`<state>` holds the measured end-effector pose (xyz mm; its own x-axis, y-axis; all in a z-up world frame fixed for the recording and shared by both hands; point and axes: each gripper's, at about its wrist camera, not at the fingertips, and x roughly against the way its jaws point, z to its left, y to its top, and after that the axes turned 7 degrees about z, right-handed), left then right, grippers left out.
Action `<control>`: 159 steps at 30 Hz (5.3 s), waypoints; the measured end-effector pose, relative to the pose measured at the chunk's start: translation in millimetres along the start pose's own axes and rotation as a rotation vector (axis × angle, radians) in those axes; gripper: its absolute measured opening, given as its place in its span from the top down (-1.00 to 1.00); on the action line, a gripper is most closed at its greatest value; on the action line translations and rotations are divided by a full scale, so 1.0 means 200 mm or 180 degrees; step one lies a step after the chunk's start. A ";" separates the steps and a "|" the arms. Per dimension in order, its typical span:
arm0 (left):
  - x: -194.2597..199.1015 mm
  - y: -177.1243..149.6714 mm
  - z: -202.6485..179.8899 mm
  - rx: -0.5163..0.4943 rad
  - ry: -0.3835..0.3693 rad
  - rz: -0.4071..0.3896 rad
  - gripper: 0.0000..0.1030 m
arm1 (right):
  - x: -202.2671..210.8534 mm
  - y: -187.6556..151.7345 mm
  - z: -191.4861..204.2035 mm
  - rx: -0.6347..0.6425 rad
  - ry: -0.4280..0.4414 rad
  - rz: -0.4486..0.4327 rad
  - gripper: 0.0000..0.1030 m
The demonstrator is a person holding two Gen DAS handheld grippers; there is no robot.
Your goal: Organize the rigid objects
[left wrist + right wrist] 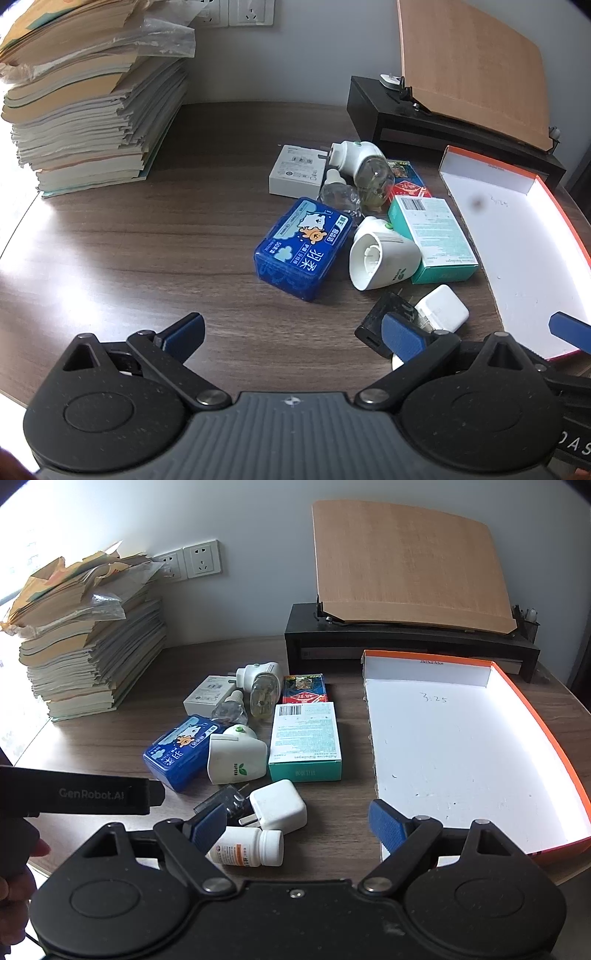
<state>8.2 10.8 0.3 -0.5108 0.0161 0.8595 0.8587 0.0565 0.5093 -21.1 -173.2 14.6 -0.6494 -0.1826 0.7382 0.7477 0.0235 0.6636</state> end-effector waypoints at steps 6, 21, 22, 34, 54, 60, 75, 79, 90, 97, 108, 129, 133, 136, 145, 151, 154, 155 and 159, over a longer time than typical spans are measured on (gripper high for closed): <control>-0.01 0.01 -0.02 -0.0029 0.0015 0.0004 -1.00 | -0.01 0.01 0.00 -0.0026 -0.0002 -0.0024 -0.92; -0.04 0.04 -0.02 -0.0101 0.0064 0.0077 -1.00 | -0.05 0.04 0.02 -0.0039 0.0012 0.0026 -0.92; -0.04 0.04 -0.02 -0.0101 0.0060 0.0071 -1.00 | -0.05 0.04 0.03 -0.0042 0.0013 0.0026 -0.92; -0.09 0.07 -0.01 -0.0079 0.0016 0.0054 -1.00 | -0.10 0.07 0.05 -0.0024 -0.0032 0.0005 -0.92; -0.38 0.25 0.02 -0.0410 0.0093 -0.0034 -0.98 | -0.17 0.13 0.02 -0.0108 -0.0080 -0.0009 -0.92; -0.48 0.25 -0.01 -0.0647 0.0037 0.0096 -0.73 | -0.21 0.18 -0.03 -0.0036 -0.0301 -0.0026 -0.92; -0.34 0.19 0.10 -0.0264 -0.0115 -0.0100 -0.23 | -0.65 0.50 -0.07 0.0074 -0.0062 0.0594 -0.92; -0.28 0.17 0.13 -0.0154 -0.0086 -0.0164 -0.23 | -0.77 0.56 -0.05 0.0174 -0.0220 0.0821 -0.92; -0.13 0.17 0.10 0.0077 -0.0049 -0.0357 -0.23 | -0.62 0.57 -0.07 0.0186 -0.0238 0.0573 -0.63; -0.04 0.20 -0.08 0.0096 -0.0134 -0.0526 -0.23 | -0.37 0.60 -0.21 0.0172 -0.0250 0.0235 -0.63; 0.09 0.21 -0.27 0.0186 -0.0180 -0.0684 -0.23 | -0.06 0.56 -0.56 -0.0016 -0.0205 0.0004 -0.63; 0.03 0.33 -1.02 -0.0107 -0.0414 -0.0583 -0.23 | 0.07 0.49 -1.16 -0.0351 -0.0336 -0.0039 -0.63; -0.01 0.37 -1.11 -0.0145 -0.0407 -0.0556 -0.23 | 0.06 0.51 -1.22 -0.0348 -0.0308 -0.0047 -0.63; -0.03 0.39 -1.16 -0.0156 -0.0374 -0.0547 -0.23 | 0.04 0.53 -1.25 -0.0343 -0.0277 -0.0042 -0.63; -0.05 0.44 -1.22 -0.0152 -0.0254 -0.0541 -0.23 | -0.02 0.58 -1.29 -0.0326 -0.0204 -0.0033 -0.63; -0.06 0.45 -1.22 -0.0128 -0.0199 -0.0542 -0.23 | -0.05 0.60 -1.28 -0.0288 -0.0155 -0.0040 -0.63; -0.06 0.45 -1.22 -0.0122 -0.0174 -0.0557 -0.23 | -0.05 0.61 -1.27 -0.0275 -0.0140 -0.0055 -0.63; -0.06 0.46 -1.22 -0.0115 -0.0177 -0.0558 -0.23 | -0.05 0.61 -1.27 -0.0270 -0.0136 -0.0057 -0.63; -0.05 0.46 -1.22 -0.0108 -0.0174 -0.0565 -0.23 | -0.05 0.62 -1.27 -0.0269 -0.0129 -0.0070 -0.63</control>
<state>101.4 -227.0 48.4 -0.6550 0.0633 0.7530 0.7554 0.0297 0.6546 112.3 -418.4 58.8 -0.6697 -0.1421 0.7289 0.7410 -0.0634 0.6685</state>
